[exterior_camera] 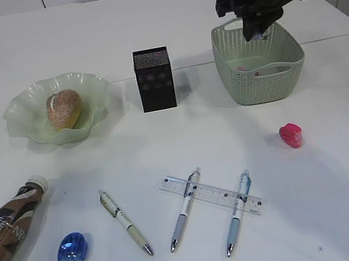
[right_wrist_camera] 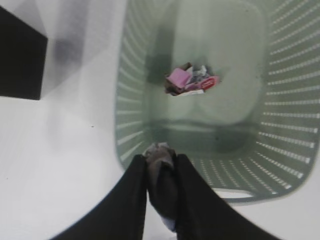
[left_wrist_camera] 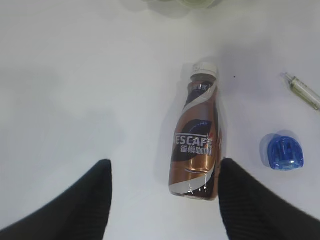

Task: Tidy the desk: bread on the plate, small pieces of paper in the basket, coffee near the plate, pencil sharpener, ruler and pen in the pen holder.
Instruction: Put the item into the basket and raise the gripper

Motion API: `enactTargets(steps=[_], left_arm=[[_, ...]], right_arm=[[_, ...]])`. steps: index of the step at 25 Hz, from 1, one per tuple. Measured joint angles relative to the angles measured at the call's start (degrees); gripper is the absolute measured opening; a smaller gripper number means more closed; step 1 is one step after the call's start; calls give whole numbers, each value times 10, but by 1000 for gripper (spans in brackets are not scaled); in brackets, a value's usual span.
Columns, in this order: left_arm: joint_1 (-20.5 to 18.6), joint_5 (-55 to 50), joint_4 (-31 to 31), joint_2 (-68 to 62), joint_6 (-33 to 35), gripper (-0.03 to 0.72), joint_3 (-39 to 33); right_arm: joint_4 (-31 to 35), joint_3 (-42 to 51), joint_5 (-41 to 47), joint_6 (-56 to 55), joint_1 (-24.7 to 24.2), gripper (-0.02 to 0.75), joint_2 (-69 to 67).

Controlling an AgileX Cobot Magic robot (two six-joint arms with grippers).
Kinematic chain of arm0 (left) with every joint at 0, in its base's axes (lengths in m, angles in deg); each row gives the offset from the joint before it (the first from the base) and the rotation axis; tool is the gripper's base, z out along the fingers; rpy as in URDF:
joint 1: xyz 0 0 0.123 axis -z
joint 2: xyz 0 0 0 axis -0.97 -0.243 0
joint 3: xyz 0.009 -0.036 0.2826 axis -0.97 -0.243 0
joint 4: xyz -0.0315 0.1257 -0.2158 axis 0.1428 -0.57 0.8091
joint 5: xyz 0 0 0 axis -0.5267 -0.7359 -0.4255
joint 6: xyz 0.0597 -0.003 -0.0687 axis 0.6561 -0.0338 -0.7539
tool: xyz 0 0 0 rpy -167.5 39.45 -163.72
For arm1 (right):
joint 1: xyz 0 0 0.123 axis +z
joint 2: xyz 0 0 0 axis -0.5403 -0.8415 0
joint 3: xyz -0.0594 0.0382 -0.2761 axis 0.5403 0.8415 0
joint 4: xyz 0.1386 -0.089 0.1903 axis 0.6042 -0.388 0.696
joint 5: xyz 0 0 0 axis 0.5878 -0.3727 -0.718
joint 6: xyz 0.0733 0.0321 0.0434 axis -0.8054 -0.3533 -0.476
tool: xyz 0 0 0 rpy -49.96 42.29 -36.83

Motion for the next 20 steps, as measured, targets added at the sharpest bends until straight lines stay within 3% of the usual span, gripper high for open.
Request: enactTargets(steps=[6,20], left_arm=[[0,1,1,0,0,461,0],[0,5,1,0,0,454,0]], right_arm=[[-6,0,-4,-2,-30,143,0],[-7,0,-22,2,-30,147,-44]])
